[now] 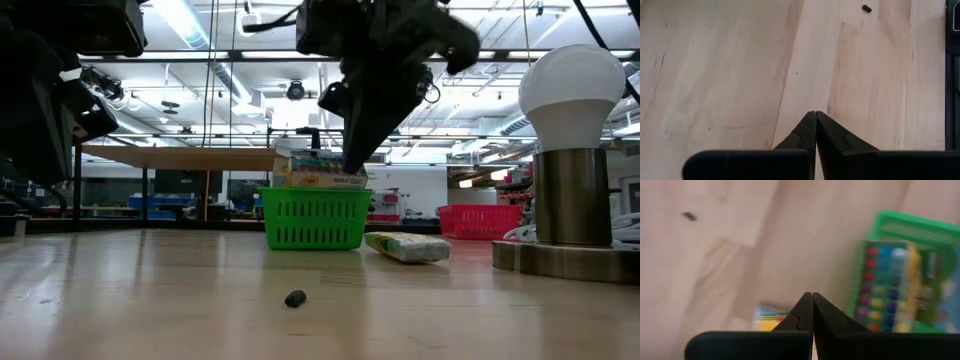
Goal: Pick & Place Office Desk Supplies
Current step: Put the yellow crayon box into the green basket
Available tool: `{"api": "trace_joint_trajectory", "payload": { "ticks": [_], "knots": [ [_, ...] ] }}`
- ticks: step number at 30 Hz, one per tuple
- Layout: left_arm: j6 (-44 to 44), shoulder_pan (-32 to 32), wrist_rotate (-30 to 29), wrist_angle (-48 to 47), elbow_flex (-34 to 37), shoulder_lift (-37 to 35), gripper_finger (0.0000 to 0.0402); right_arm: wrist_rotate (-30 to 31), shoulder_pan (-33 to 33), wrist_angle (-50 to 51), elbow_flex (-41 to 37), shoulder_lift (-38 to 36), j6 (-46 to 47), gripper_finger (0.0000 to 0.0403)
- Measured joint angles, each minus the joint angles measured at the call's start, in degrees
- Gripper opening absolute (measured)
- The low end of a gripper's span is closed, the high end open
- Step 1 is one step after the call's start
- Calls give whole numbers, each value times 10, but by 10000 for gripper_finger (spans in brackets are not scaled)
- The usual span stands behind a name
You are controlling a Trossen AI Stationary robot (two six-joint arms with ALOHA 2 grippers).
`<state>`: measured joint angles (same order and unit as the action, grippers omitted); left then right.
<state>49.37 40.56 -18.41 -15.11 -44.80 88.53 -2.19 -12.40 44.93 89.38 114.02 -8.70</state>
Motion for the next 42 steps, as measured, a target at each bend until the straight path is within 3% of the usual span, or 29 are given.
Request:
{"api": "trace_joint_trajectory", "payload": {
  "ticks": [27,42],
  "knots": [
    [3,0,0,3,0,0,9,280,0,-65,-8,0,-5,0],
    [7,4,-1,4,0,0,9,377,37,-85,-8,5,-38,0]
  ]
}}
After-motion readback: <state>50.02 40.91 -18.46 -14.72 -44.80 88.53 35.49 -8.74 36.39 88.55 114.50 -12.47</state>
